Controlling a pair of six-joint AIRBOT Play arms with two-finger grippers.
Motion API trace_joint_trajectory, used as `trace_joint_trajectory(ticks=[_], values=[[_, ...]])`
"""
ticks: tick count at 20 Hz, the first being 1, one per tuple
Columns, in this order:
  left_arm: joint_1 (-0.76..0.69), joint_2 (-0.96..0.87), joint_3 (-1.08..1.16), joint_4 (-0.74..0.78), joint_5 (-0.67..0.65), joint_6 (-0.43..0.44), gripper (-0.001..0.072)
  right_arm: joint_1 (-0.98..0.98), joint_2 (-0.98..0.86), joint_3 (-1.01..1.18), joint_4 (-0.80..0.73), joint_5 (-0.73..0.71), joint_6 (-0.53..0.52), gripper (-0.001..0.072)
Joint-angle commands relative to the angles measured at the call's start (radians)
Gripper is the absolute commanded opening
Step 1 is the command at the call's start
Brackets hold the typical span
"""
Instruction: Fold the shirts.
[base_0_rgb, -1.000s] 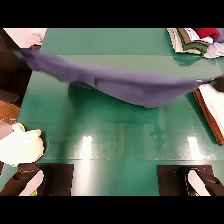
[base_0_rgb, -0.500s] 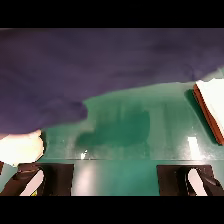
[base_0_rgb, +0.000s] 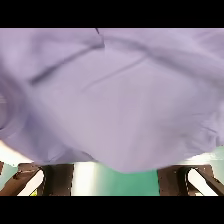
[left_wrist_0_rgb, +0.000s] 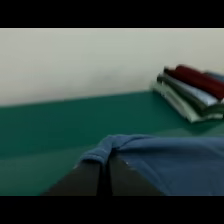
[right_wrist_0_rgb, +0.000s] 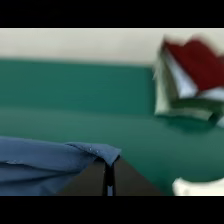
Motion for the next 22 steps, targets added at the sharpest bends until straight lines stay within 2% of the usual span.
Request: trace_joint_trajectory(ticks=[1, 3, 6, 10, 14, 15, 17, 20, 22], values=[[0.000, -0.113, -0.230, -0.007, -0.084, 0.007, 0.0024, 0.134, -0.162, -0.151, -0.126, 0.057, 0.002, 0.0017], [-0.005, -0.220, -0.306, -0.008, -0.076, 0.034, 0.0024, 0.182, -0.271, -0.219, -0.145, 0.048, 0.002, 0.0017], [-0.036, -0.424, -0.330, -0.008, 0.030, 0.093, 0.0024, 0.211, -0.440, -0.257, -0.145, -0.012, 0.013, 0.0017], [-0.060, -0.647, -0.272, -0.075, 0.255, 0.170, 0.0024, 0.211, -0.616, -0.171, -0.142, -0.144, 0.037, 0.0017], [-0.060, -0.741, -0.168, -0.124, 0.361, 0.192, 0.0024, 0.211, -0.715, -0.043, -0.137, -0.227, 0.048, 0.0017], [-0.060, -0.742, -0.160, -0.122, 0.366, 0.194, 0.0024, 0.211, -0.726, -0.025, -0.137, -0.235, 0.050, 0.0017], [-0.052, -0.740, -0.151, -0.117, 0.314, 0.252, 0.0024, 0.211, -0.727, -0.024, -0.137, -0.232, 0.050, 0.0016], [-0.030, -0.741, -0.153, -0.079, 0.137, 0.270, 0.0024, 0.221, -0.717, -0.073, -0.140, -0.148, 0.050, 0.0016], [-0.030, -0.742, -0.154, -0.010, 0.047, 0.269, 0.0024, 0.239, -0.688, -0.174, -0.146, -0.161, 0.050, 0.0016]])
